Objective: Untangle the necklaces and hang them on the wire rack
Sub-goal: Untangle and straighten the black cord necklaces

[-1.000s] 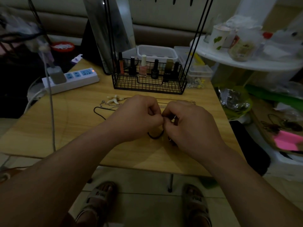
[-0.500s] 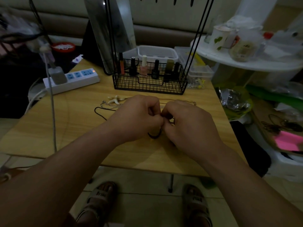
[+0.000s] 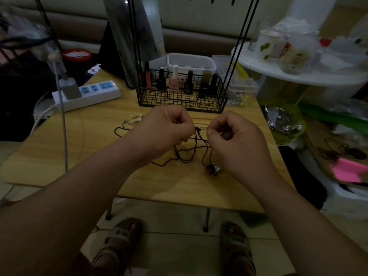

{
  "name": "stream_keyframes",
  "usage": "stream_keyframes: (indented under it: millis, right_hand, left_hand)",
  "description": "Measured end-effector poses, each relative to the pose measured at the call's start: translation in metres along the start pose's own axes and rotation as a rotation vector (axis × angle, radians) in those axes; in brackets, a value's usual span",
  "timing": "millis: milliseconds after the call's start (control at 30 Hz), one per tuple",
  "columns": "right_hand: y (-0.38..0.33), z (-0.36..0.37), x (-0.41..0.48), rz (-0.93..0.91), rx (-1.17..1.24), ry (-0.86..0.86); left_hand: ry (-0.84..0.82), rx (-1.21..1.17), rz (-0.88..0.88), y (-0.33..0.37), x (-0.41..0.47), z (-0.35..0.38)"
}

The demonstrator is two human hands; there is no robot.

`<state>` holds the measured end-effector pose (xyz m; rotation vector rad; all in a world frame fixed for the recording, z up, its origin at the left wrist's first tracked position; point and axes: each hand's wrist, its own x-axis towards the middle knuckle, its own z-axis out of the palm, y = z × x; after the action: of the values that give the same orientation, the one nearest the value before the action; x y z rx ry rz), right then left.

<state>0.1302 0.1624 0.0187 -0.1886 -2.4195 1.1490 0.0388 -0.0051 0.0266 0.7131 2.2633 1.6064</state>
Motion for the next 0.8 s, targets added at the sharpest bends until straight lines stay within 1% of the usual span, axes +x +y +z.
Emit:
stream_keyframes:
  millis: [100, 233, 367, 433, 500, 567, 633, 700, 733, 800]
  right_hand:
    - [-0.003, 0.0, -0.001, -0.087, -0.063, 0.001]
    - [-0.002, 0.001, 0.0, -0.229, -0.239, -0.037]
    - [-0.001, -0.001, 0.0, -0.263, -0.347, -0.066]
    - [-0.002, 0.0, 0.0, -0.277, -0.361, -0.06]
    - [-0.004, 0.002, -0.001, -0.261, -0.324, -0.025]
    - [-0.007, 0.0, -0.001, -0.143, -0.173, 0.022]
    - [-0.01, -0.004, 0.002, 0.076, 0.034, 0.047]
    - [-0.011, -0.008, 0.005, 0.283, 0.202, 0.033]
    - [-0.011, -0.01, 0.006, 0.361, 0.299, 0.023]
    - [-0.01, -0.011, 0.009, 0.457, 0.531, 0.023]
  left_hand:
    - [-0.015, 0.016, 0.007, 0.001, -0.001, 0.003]
    - [-0.026, 0.072, 0.027, 0.003, -0.003, 0.005]
    - [-0.035, 0.112, 0.039, 0.002, -0.004, 0.005]
    - [-0.048, 0.107, 0.042, 0.002, -0.004, 0.005]
    - [-0.042, 0.072, 0.036, 0.002, -0.004, 0.005]
    - [-0.019, 0.018, 0.025, 0.002, -0.003, 0.005]
    - [-0.002, -0.015, 0.013, 0.003, -0.002, 0.003]
    - [-0.003, -0.024, 0.011, 0.003, -0.002, 0.002]
    - [-0.007, -0.026, 0.012, 0.003, -0.003, 0.001]
    - [-0.017, -0.024, 0.015, 0.004, -0.004, 0.001]
